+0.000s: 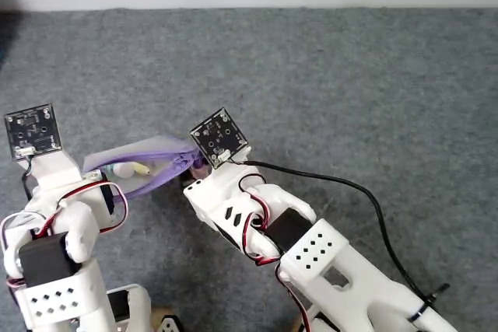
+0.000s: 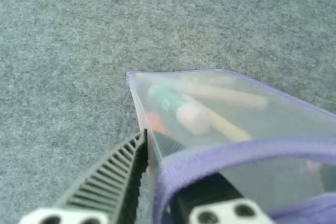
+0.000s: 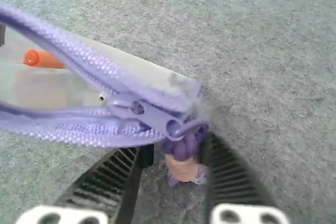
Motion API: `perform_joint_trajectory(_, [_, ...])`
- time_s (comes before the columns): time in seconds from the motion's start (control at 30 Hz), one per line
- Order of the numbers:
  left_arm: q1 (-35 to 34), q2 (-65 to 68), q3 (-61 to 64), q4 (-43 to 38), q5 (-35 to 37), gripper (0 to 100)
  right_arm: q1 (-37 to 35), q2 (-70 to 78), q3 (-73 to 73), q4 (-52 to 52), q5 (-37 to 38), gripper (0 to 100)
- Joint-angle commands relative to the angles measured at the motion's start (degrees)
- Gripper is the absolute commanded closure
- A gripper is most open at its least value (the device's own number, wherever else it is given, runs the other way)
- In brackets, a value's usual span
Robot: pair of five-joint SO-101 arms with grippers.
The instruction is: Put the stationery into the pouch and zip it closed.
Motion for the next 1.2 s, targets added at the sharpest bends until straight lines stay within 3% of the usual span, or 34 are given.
perform_joint_trajectory(0.0, [0.18,0.35,-0.04,-1.23,0.18,99,0.48,0.31,-1.49,-1.19,0.79,96.9])
perform_joint_trajectory(0.27, [0.18,0.35,-0.04,-1.14,0.18,99,0.66,1.89,-2.02,-0.66,0.97,99.4])
perform_joint_trajectory(0.53, [0.18,0.26,-2.68,-0.88,0.18,99,3.74,-7.08,-2.46,6.81,6.86,99.1])
perform_joint_trajectory(0.8, [0.09,0.26,-9.27,2.55,4.57,86,10.42,-16.40,-2.55,9.01,14.59,99.1])
perform_joint_trajectory(1.0, [0.26,0.26,-17.36,7.47,7.03,78,10.51,-20.00,-2.55,9.01,18.20,99.1])
perform_joint_trajectory(1.17, [0.26,0.26,-21.76,9.76,6.68,77,8.66,-23.60,-2.64,9.01,24.26,99.1])
